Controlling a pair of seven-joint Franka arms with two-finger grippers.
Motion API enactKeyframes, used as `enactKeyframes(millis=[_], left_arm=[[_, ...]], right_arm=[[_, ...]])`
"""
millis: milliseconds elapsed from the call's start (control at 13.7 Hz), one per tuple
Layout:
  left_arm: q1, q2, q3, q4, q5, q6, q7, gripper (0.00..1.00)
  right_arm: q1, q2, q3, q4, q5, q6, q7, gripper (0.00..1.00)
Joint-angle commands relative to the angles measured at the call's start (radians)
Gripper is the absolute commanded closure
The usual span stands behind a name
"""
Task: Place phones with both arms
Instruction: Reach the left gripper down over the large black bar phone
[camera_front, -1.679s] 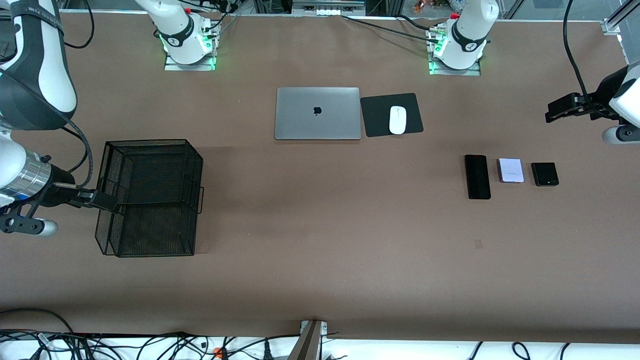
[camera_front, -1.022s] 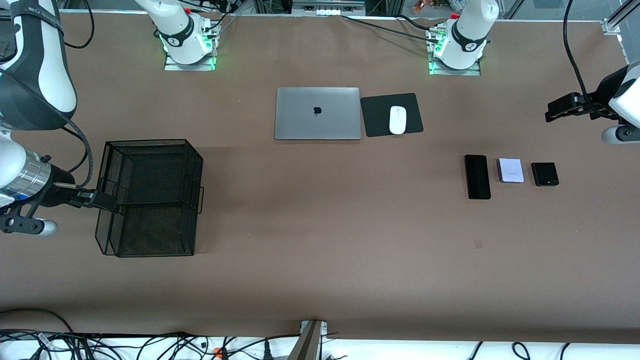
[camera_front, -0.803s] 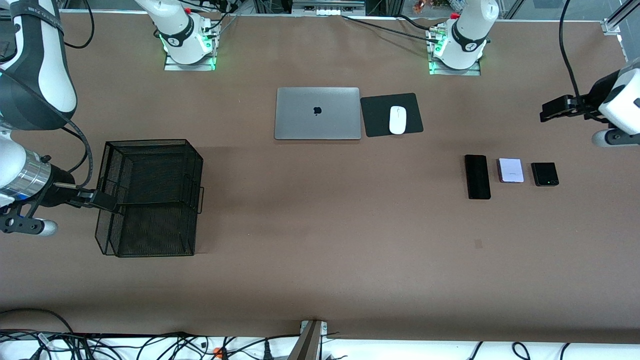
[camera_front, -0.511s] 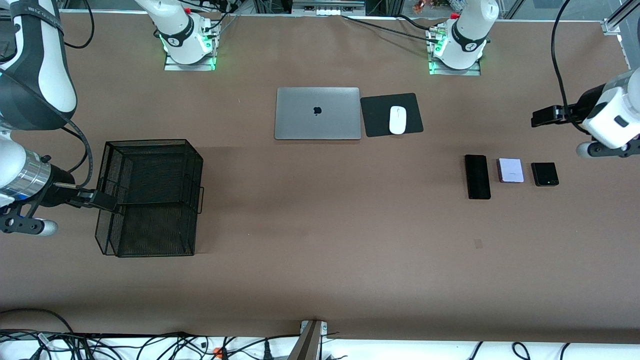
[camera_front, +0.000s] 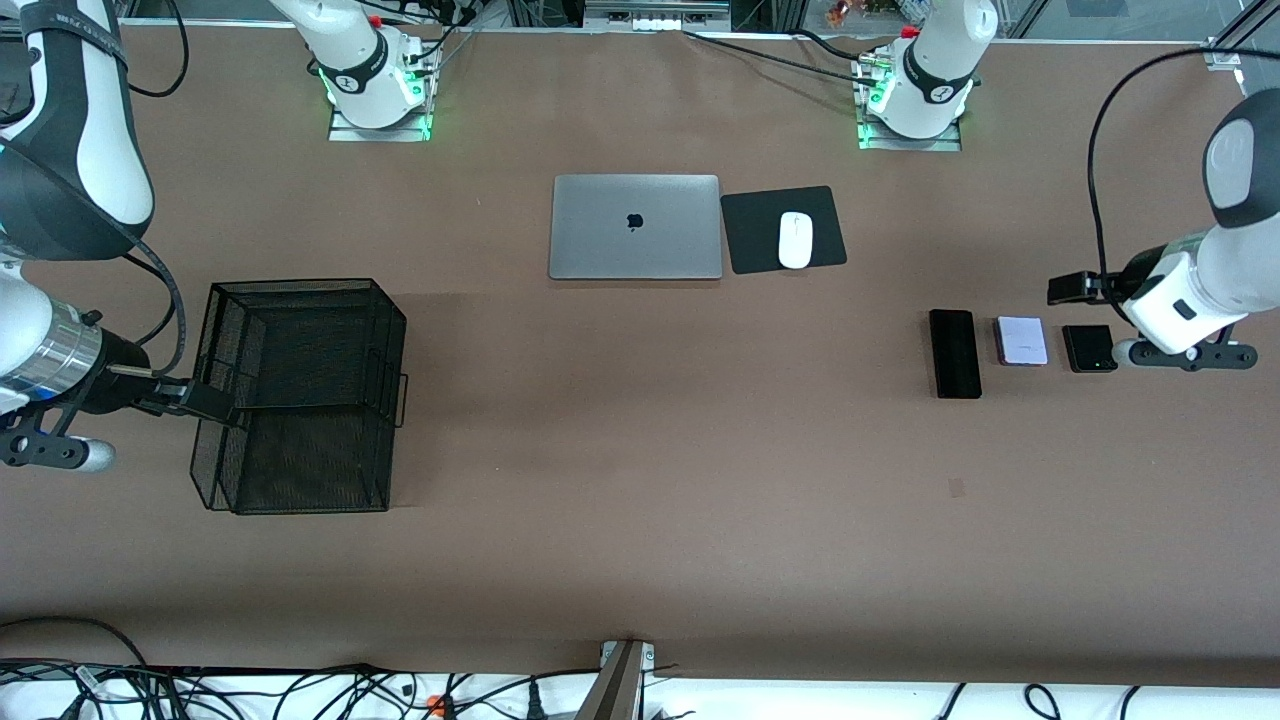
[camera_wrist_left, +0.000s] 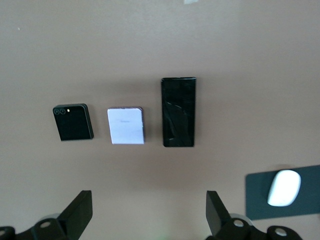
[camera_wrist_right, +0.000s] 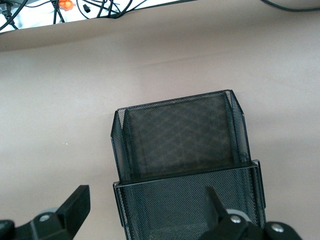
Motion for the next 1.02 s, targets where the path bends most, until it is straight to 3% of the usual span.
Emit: enactKeyframes(millis=[0,584,949], left_arm=[[0.024,0.005,-0.004,-0.084,0.016,0.122,0.047,0.00],[0.036,0.019,-0.005,-0.432,0.017,0.642,0.048,0.00],[-0.002,0.123,-0.019,-0.517,0.016,0.873,0.032,0.00]], right_arm=[[-0.001,-0.013,0.001,-0.006,-0.004,-0.006,-0.011,0.00],[-0.003,-0.013,0.001,-0.007,0.000,-0.006,-0.009,0.00],[-0.005,-0.013,0.001,-0.007,0.005,-0.006,-0.009,0.00]])
